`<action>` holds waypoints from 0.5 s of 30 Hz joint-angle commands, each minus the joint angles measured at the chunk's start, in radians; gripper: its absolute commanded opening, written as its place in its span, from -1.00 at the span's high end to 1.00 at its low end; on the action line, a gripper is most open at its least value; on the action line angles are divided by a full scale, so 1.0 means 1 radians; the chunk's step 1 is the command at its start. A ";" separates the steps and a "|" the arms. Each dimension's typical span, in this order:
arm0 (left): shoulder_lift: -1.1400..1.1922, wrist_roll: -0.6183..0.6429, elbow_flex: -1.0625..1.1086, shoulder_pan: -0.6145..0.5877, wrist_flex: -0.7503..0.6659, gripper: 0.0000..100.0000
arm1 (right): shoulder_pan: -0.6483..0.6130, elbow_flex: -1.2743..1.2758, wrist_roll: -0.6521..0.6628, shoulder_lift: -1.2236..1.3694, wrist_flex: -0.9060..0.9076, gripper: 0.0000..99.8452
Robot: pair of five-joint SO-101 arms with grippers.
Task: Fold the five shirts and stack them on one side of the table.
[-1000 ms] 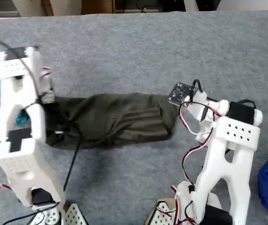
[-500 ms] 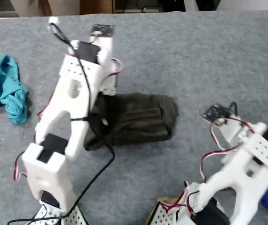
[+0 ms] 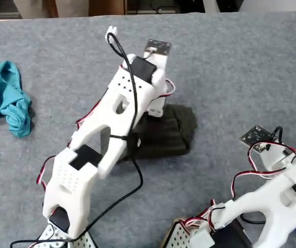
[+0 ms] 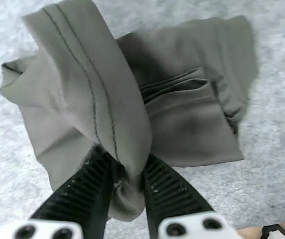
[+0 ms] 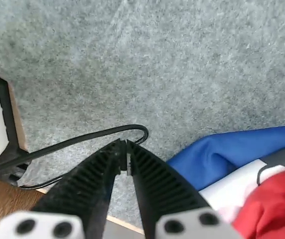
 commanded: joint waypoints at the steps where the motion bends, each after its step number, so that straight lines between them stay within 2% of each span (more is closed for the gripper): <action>1: -0.004 0.014 -0.089 0.037 0.012 0.96 | 0.010 0.002 0.009 -0.030 -0.009 0.99; 4: 0.008 0.072 -0.143 0.055 0.012 0.96 | 0.010 0.002 0.009 -0.028 -0.009 0.99; 15: 0.140 0.152 -0.318 0.101 0.012 0.96 | 0.007 0.004 0.009 -0.028 -0.011 0.99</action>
